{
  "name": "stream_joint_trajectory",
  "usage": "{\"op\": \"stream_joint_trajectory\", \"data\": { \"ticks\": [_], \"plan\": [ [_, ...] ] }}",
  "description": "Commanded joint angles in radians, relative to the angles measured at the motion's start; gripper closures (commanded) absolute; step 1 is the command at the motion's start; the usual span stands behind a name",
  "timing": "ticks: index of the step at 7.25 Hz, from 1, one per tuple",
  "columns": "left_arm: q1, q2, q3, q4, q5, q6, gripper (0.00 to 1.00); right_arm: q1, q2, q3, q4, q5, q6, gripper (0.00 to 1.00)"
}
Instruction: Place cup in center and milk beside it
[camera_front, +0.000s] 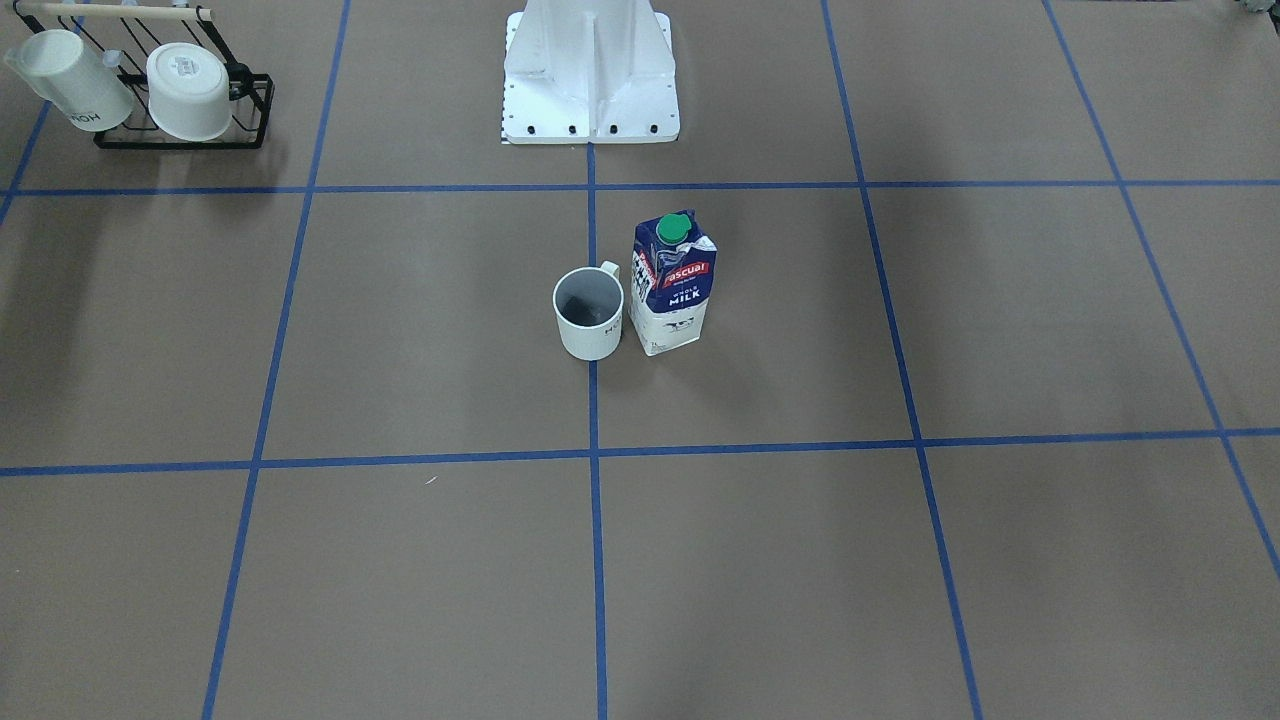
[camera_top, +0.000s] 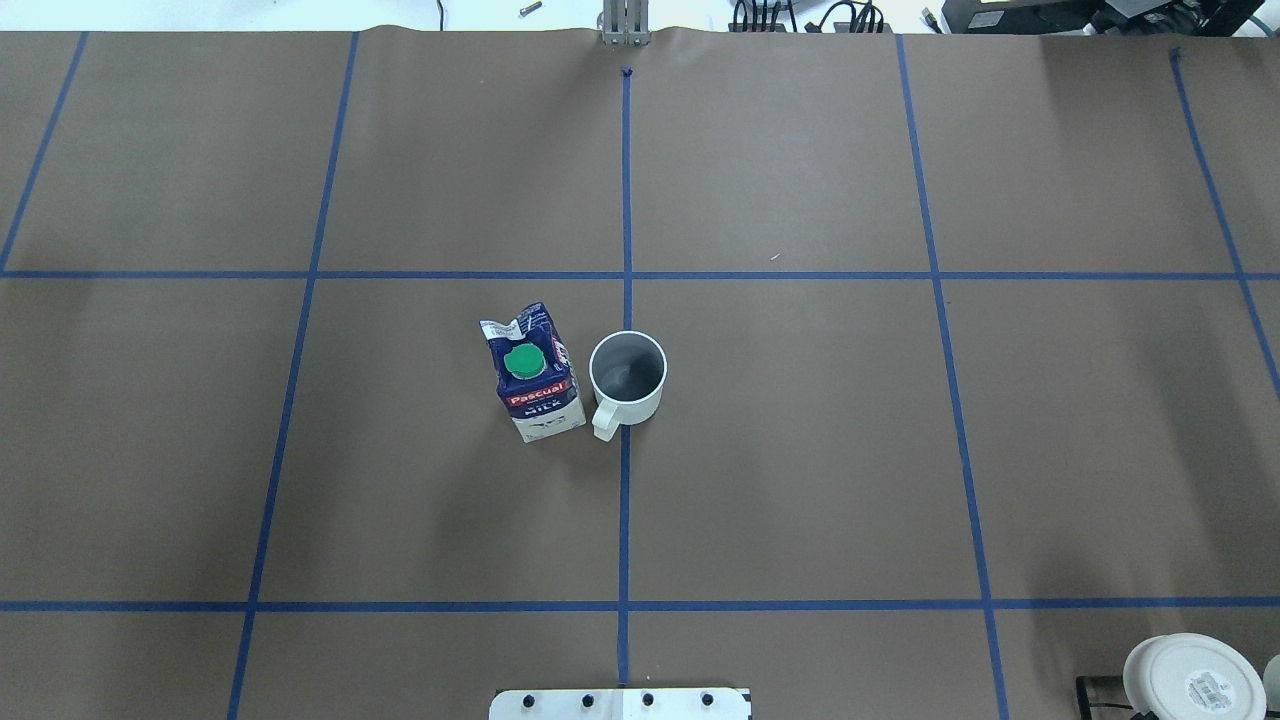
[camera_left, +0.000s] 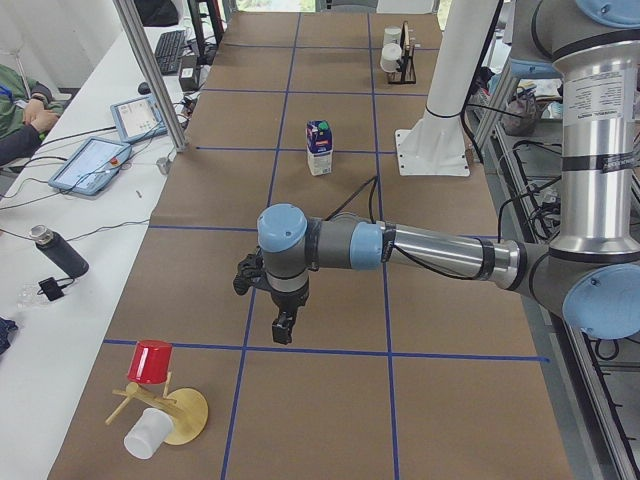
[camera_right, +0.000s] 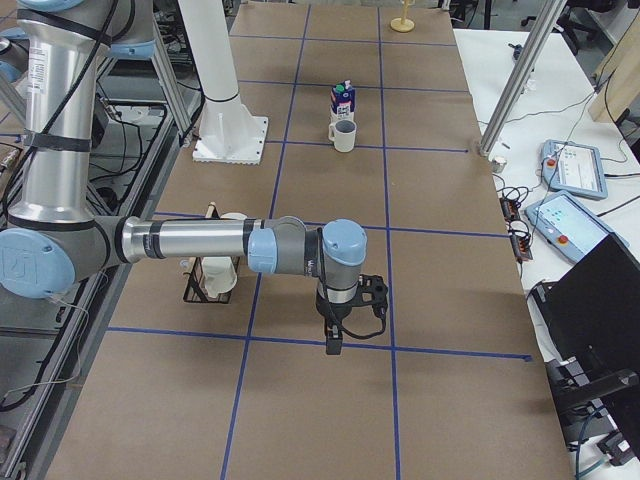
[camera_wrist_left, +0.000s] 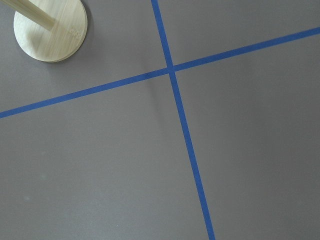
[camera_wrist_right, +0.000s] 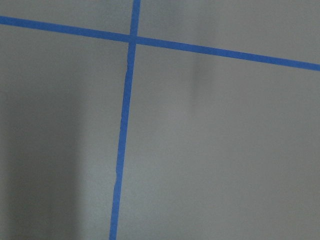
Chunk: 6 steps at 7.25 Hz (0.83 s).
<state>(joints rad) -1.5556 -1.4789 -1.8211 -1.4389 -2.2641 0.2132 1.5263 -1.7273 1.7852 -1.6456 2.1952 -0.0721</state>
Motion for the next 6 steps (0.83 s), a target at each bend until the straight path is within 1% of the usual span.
{"op": "stream_joint_trajectory", "data": {
  "ticks": [1,6],
  "plan": [
    [0.000,0.002,0.002,0.000,0.000,0.000,0.01,0.000,0.002,0.002,0.001,0.026,0.000,0.00],
    [-0.001,0.012,0.003,0.000,0.006,-0.003,0.01,0.000,0.002,0.003,0.007,0.028,0.000,0.00]
  ]
}}
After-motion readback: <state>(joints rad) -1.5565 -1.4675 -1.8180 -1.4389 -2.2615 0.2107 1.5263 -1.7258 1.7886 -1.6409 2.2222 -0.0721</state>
